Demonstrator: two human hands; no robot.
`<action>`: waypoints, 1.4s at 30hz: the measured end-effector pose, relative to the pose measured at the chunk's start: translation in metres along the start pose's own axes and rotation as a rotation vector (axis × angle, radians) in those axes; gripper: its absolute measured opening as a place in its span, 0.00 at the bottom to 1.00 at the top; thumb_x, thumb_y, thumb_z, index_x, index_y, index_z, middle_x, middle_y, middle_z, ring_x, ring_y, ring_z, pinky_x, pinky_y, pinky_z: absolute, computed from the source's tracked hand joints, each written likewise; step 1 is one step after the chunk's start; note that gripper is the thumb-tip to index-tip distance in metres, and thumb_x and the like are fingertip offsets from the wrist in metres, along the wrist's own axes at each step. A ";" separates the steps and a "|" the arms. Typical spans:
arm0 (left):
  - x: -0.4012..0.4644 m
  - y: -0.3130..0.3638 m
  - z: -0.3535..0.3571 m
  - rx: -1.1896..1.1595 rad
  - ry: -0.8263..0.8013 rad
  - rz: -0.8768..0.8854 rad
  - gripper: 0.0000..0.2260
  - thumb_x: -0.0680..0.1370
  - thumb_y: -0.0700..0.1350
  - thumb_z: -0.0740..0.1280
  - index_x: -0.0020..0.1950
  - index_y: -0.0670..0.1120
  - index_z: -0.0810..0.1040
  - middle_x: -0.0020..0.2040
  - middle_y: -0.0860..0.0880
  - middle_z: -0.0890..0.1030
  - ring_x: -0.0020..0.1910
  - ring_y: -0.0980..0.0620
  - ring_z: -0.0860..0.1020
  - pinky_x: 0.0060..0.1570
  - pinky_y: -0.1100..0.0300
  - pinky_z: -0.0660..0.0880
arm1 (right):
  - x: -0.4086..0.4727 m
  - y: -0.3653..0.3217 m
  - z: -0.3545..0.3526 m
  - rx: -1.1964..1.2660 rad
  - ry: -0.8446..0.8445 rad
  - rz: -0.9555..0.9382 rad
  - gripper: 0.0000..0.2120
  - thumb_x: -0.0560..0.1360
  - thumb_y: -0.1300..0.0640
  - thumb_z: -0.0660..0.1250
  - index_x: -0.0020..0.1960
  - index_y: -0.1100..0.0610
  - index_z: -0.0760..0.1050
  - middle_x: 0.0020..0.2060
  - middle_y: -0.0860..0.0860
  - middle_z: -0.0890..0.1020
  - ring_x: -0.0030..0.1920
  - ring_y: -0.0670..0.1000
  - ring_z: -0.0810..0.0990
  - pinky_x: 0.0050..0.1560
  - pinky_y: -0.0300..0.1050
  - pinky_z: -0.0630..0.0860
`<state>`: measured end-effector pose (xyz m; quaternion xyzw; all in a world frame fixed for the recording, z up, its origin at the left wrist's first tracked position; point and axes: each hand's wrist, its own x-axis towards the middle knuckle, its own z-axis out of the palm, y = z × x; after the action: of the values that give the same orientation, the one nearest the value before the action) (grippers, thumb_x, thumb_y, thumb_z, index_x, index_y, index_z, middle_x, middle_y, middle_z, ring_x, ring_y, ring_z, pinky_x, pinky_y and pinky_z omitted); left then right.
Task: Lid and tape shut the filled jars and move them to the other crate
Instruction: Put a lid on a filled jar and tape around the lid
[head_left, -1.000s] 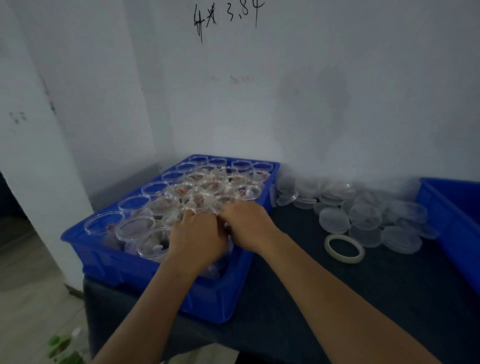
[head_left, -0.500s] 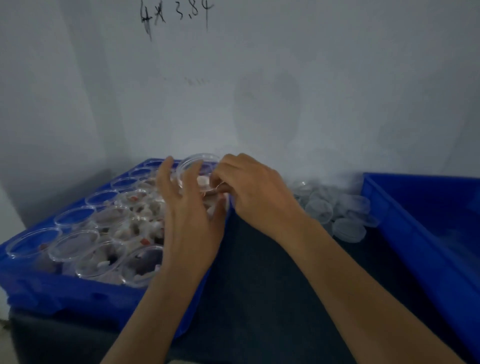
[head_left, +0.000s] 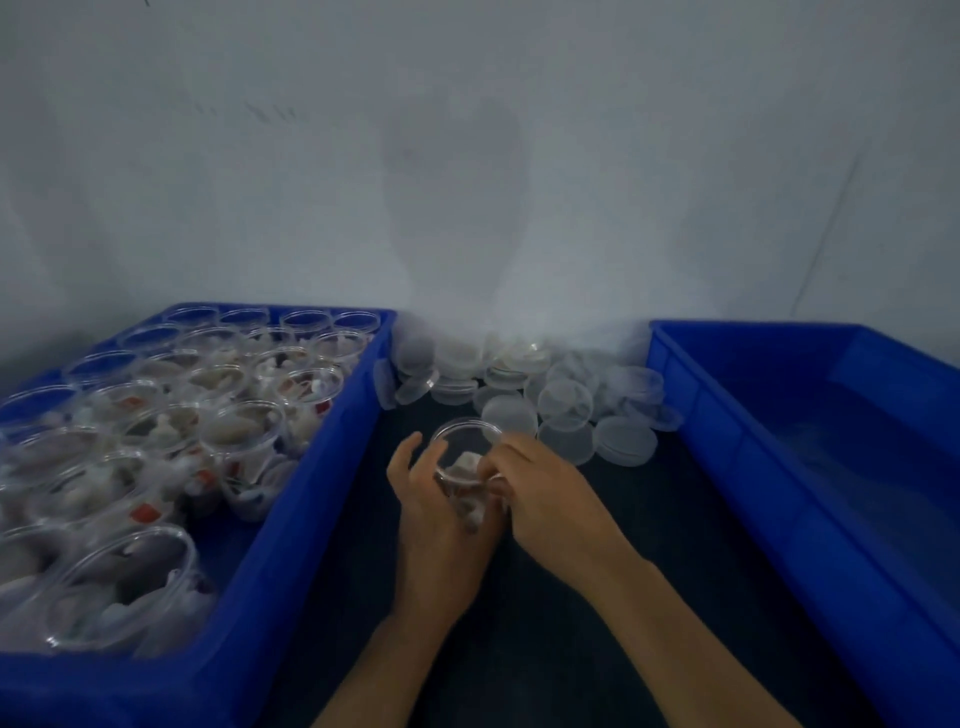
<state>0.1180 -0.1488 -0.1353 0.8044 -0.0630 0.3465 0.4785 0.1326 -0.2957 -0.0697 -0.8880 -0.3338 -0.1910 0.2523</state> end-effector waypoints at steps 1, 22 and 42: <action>-0.001 -0.005 0.003 -0.023 -0.003 0.003 0.46 0.71 0.44 0.84 0.78 0.49 0.57 0.82 0.41 0.54 0.68 0.72 0.70 0.57 0.77 0.72 | 0.000 0.003 0.001 0.022 0.013 0.009 0.06 0.82 0.61 0.64 0.54 0.52 0.78 0.52 0.44 0.76 0.49 0.45 0.77 0.51 0.47 0.76; 0.014 -0.024 0.000 -0.263 -0.129 -0.128 0.40 0.72 0.52 0.80 0.77 0.67 0.61 0.69 0.68 0.75 0.66 0.64 0.78 0.58 0.73 0.75 | 0.072 0.109 0.043 -0.294 -0.184 0.384 0.18 0.77 0.39 0.69 0.61 0.49 0.80 0.62 0.48 0.78 0.63 0.54 0.76 0.61 0.53 0.76; 0.015 -0.026 -0.003 -0.267 -0.129 -0.156 0.39 0.71 0.56 0.80 0.77 0.66 0.63 0.69 0.66 0.76 0.67 0.63 0.78 0.60 0.71 0.75 | 0.078 0.101 -0.004 -0.417 -0.032 0.461 0.41 0.70 0.25 0.64 0.69 0.55 0.71 0.62 0.55 0.76 0.62 0.58 0.73 0.60 0.56 0.75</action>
<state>0.1388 -0.1297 -0.1441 0.7568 -0.0762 0.2444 0.6015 0.2567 -0.3245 -0.0594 -0.9758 -0.0813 -0.1789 0.0962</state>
